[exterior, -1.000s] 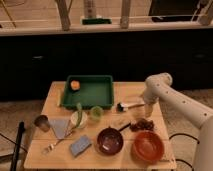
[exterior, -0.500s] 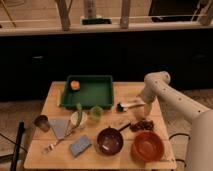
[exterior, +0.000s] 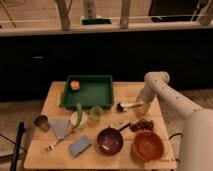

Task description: Wipe purple bowl with brush

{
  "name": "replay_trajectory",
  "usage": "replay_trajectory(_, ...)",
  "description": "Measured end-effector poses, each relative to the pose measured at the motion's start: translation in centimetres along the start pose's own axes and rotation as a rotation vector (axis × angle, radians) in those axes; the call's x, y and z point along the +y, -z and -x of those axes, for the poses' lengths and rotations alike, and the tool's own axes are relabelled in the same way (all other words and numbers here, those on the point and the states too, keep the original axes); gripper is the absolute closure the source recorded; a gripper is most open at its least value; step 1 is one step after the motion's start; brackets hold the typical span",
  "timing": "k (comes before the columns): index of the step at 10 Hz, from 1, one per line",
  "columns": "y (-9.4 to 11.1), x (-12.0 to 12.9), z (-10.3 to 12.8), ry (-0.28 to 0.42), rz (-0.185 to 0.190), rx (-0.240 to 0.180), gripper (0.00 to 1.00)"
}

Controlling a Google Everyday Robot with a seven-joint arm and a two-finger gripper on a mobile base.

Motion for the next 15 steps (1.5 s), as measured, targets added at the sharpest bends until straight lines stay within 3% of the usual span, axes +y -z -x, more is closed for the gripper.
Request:
replay_trajectory(3, 0.3, 0.1, -0.1, 0.001, 0.004, 0.003, 0.99)
replay_trajectory(9, 1.7, 0.2, 0.1, 0.0, -0.013, -0.015, 1.0)
replay_trajectory(15, 6.2, -0.7, 0.9, 0.035, -0.075, -0.052, 1.0)
